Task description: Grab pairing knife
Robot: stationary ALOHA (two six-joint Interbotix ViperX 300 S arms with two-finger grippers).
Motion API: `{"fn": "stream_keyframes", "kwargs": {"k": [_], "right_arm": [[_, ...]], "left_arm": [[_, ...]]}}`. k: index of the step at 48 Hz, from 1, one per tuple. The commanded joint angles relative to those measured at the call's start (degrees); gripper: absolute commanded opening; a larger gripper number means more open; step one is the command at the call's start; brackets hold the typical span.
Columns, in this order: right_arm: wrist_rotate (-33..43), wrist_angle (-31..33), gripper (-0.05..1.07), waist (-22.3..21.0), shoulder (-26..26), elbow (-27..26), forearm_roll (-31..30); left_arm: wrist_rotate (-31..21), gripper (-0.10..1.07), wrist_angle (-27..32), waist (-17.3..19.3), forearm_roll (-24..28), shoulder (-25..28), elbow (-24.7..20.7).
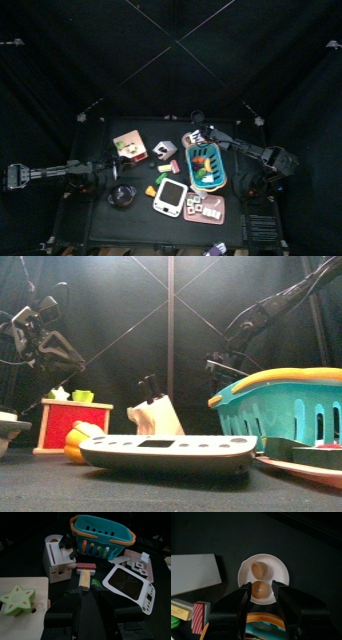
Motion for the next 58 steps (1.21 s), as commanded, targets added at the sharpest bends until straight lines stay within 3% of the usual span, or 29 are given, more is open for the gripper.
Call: {"fn": "stream_keyframes", "kwargs": {"k": [1, 10, 16, 23, 33, 38, 47, 58], "right_arm": [[0.1, -1.8, 0.78, 2.0, -3.5, -2.0, -1.7], [0.2, -6.3, 0.78, 6.4, -8.7, -1.1, -4.0], [0.2, -13.0, 0.78, 8.7, -12.7, 2.4, -4.6], [0.2, -27.5, 0.78, 9.9, -19.2, 12.5, -4.3], [-0.7, -54.8, 0.78, 9.8, -27.7, 27.8, -5.6], [-0.7, -63.5, 0.78, 8.9, -28.4, 30.3, -7.7], [-0.9, -65.1, 0.78, 8.2, -28.1, 30.5, -13.0], [-0.8, -65.2, 0.78, 8.0, -28.1, 32.4, -15.7]], "left_arm": [[0.0, 0.68, -0.3, 0.1, 0.0, 0.1, -1.4], [0.0, 0.68, -0.2, -0.2, -0.2, 0.1, -1.8], [-0.1, 0.68, -0.4, -0.3, -0.2, 0.1, -2.2], [-0.4, 0.68, -0.6, -0.4, -0.4, 0.1, -2.2], [0.2, 0.68, -2.3, -0.3, -1.2, 0.4, -2.6], [0.0, 0.68, -3.6, -0.4, -1.1, 0.6, -4.2], [0.0, 0.68, -3.9, -2.3, -1.2, 3.6, -9.4], [-0.1, 0.75, -1.6, -4.6, -1.8, 13.2, -16.7]]}}
